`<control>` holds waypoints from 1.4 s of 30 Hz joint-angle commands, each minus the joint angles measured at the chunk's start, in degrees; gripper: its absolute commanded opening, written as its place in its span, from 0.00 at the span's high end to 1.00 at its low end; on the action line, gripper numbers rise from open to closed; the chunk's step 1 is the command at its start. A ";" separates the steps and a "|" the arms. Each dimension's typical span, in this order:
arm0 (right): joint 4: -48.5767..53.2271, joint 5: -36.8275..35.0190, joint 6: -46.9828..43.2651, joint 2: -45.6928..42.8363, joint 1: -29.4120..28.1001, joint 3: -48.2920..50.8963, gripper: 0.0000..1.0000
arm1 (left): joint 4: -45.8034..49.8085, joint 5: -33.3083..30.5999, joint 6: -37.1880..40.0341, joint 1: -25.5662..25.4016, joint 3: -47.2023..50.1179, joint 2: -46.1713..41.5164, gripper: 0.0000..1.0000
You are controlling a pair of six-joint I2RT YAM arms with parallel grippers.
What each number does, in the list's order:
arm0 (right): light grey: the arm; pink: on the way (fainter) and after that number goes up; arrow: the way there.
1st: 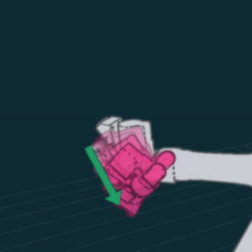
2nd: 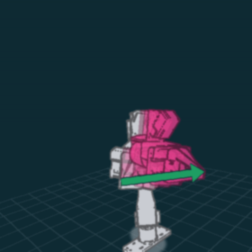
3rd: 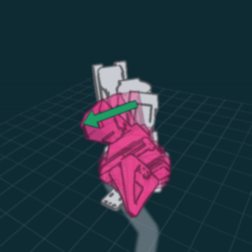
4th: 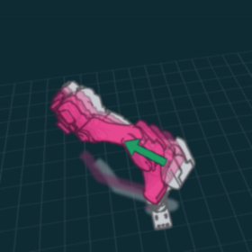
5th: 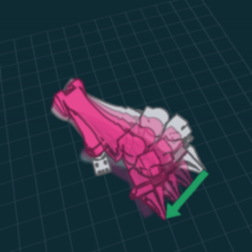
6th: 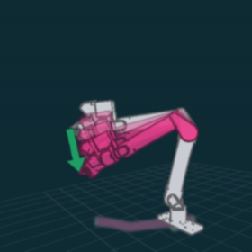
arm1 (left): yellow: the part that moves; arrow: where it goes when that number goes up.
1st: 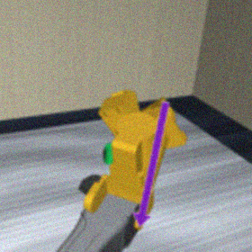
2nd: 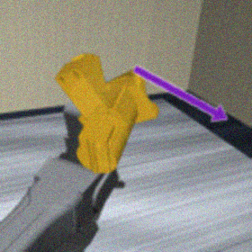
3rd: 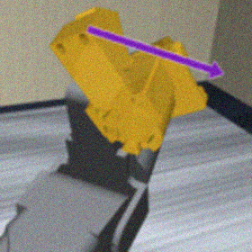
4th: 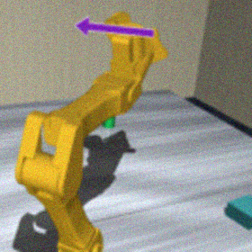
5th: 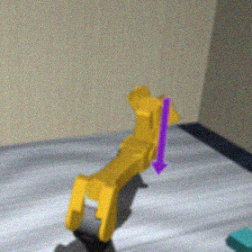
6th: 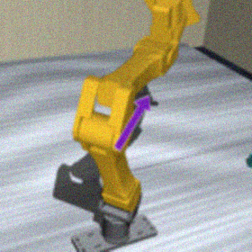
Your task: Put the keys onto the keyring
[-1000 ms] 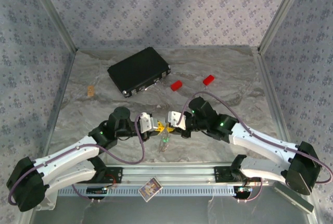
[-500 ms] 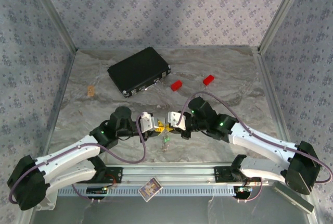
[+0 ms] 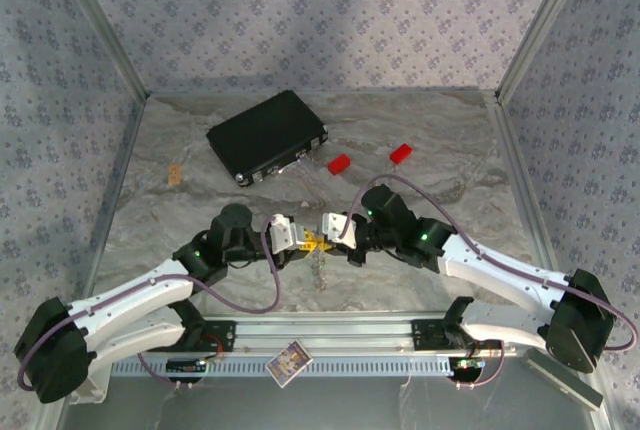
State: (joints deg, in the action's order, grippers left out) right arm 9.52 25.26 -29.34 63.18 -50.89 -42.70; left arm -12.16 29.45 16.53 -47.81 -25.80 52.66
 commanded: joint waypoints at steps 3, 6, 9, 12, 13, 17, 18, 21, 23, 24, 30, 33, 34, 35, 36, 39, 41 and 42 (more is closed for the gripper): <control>-0.21 1.38 1.24 0.01 0.07 -1.79 1.00 | -2.12 0.73 0.05 -0.53 -0.57 -0.59 0.99; -0.20 1.37 1.55 -0.49 0.13 -1.58 1.00 | -1.73 0.37 0.08 -0.48 -0.57 -0.87 1.00; -0.38 1.58 1.97 -0.63 0.35 -1.36 1.00 | -1.25 0.00 -0.02 -0.53 -0.57 -0.89 0.98; -0.48 1.43 2.27 -0.51 0.36 -1.33 1.00 | -1.17 0.06 0.08 -0.52 -0.48 -0.80 1.00; -0.61 1.23 2.34 -0.51 0.35 -1.30 0.98 | -1.17 -0.08 0.08 -0.52 -0.43 -0.76 1.00; -0.93 0.33 2.74 -1.40 0.64 -1.07 0.72 | -1.03 -1.67 0.60 -0.51 -0.40 -1.43 1.00; -1.13 0.35 3.04 -1.96 0.88 -0.84 0.69 | -0.98 -2.52 0.78 -0.53 -0.39 -1.96 1.00; -2.72 0.45 5.25 -4.80 2.27 0.25 0.65 | -0.90 -6.51 0.79 -0.52 -0.30 -4.07 1.00; -4.50 -0.29 7.30 -7.06 3.45 1.56 0.65 | -0.52 -10.47 0.57 -0.47 -0.46 -5.89 1.00; -5.53 -1.13 8.43 -8.40 4.12 2.38 0.63 | -0.24 -12.65 0.35 -0.51 -0.65 -7.07 1.00; -9.03 -9.10 15.18 -13.50 4.94 6.19 0.65 | 3.27 -26.30 -1.41 -0.52 -3.62 -13.28 1.00; -10.72 -12.95 19.98 -14.65 3.14 7.99 0.66 | 5.34 -33.19 -2.56 -0.43 -5.04 -14.60 1.00; -10.75 -13.76 20.57 -14.43 2.13 8.33 0.66 | 5.75 -35.15 -2.87 -0.44 -5.37 -14.74 1.00; -10.38 -14.40 20.74 -13.69 0.78 8.46 0.66 | 6.38 -37.11 -3.21 -0.26 -5.70 -14.74 1.00; -9.81 -15.27 20.86 -12.52 -0.76 8.44 0.66 | 7.17 -38.59 -3.35 0.01 -6.15 -14.91 1.00; -9.89 -17.66 22.01 -7.60 -5.45 7.69 0.65 | 9.80 -42.16 -3.53 1.92 -7.51 -15.38 1.00; -11.94 -17.86 23.57 -3.58 -7.93 7.08 0.66 | 11.62 -43.23 -3.82 4.15 -8.40 -16.03 1.00; -14.02 -18.02 24.45 -1.21 -9.33 6.86 0.65 | 12.30 -43.43 -4.20 5.65 -8.72 -16.47 1.00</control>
State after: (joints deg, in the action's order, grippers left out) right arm -1.08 9.98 -8.78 57.91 -57.67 -34.79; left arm -1.91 -8.82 13.82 -44.80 -31.24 37.87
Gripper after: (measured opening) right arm 0.345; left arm 0.046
